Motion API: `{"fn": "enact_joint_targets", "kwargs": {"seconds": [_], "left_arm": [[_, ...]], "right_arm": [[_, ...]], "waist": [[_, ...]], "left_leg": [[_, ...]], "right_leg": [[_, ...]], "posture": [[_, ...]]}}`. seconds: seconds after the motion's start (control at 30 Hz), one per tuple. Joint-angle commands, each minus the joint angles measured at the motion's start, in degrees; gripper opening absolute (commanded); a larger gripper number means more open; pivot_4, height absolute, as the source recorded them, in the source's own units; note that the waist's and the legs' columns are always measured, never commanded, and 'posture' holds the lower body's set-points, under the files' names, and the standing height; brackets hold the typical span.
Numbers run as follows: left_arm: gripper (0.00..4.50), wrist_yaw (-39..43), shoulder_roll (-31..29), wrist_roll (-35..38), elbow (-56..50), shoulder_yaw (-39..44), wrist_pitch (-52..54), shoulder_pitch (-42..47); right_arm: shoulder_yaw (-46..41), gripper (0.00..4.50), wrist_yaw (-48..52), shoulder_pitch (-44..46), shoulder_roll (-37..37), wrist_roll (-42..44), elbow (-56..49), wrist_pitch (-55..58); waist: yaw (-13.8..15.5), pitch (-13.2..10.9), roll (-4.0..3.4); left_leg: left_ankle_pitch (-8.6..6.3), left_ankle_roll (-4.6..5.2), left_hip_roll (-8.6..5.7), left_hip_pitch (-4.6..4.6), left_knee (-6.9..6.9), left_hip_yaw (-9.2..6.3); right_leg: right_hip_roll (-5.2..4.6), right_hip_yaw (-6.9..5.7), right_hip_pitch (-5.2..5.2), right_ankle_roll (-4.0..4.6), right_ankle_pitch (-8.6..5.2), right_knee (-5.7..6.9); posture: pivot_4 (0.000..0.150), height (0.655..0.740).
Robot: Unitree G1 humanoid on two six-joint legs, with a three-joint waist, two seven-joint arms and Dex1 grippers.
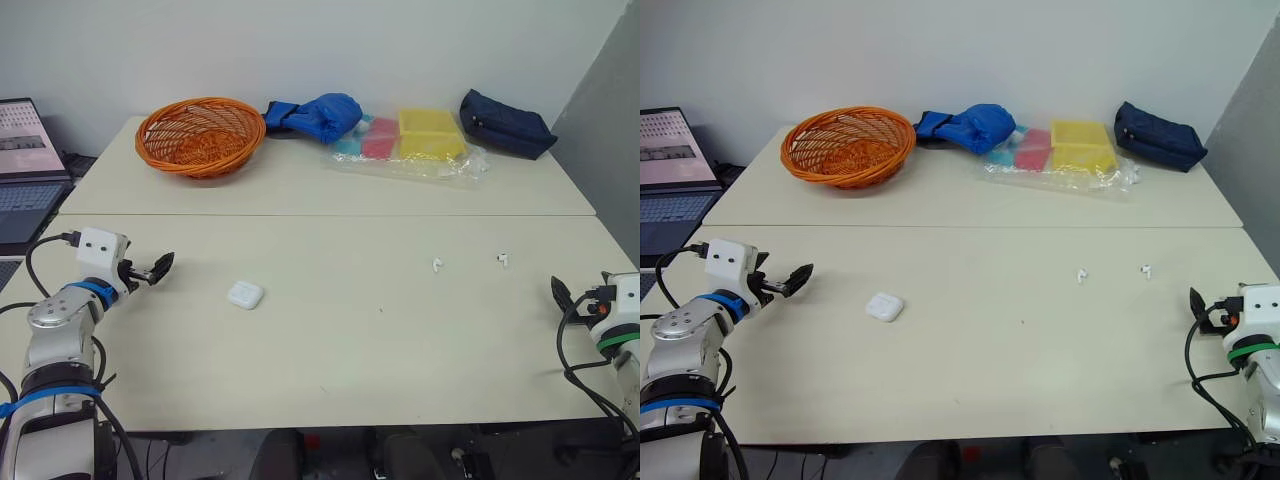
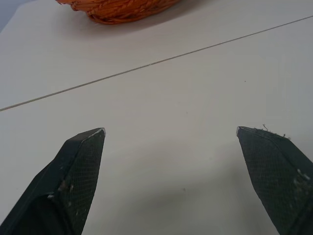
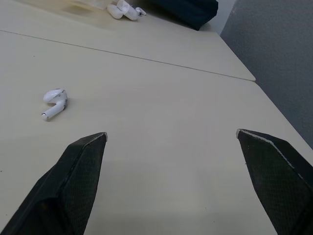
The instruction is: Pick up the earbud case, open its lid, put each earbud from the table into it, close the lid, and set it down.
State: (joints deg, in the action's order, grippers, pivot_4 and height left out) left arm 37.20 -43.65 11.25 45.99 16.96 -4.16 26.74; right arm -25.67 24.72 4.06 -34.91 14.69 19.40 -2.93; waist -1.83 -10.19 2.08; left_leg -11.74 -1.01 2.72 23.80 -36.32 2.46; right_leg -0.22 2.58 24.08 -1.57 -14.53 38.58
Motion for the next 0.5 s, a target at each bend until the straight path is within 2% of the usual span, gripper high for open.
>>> {"fn": "enact_joint_targets", "kwargs": {"seconds": [0.03, 0.5], "left_arm": [[4.5, 0.14, -1.77, 0.26, -1.54, 1.11, -0.82, 0.01], [4.5, 1.57, -1.61, 2.78, -8.54, 3.19, 2.22, -3.41]], "right_arm": [[-1.42, 4.44, -0.16, 0.85, -0.92, 0.86, -1.91, -0.29], [-1.67, 4.44, 0.32, 0.86, -1.81, 0.92, -1.76, 0.01]], "waist": [[0.0, 0.0, 0.0], [-0.05, 0.0, 0.0]], "left_leg": [[0.0, 0.0, 0.0, 0.0, 0.0, 0.0], [0.0, 0.0, 0.02, -0.02, 0.0, 0.02]], "right_leg": [[0.0, 0.0, 0.0, 0.0, 0.0, 0.0], [-0.01, 0.03, 0.0, 0.0, 0.0, 0.01]], "posture": [[0.15, 0.74], [0.15, 0.74]]}}
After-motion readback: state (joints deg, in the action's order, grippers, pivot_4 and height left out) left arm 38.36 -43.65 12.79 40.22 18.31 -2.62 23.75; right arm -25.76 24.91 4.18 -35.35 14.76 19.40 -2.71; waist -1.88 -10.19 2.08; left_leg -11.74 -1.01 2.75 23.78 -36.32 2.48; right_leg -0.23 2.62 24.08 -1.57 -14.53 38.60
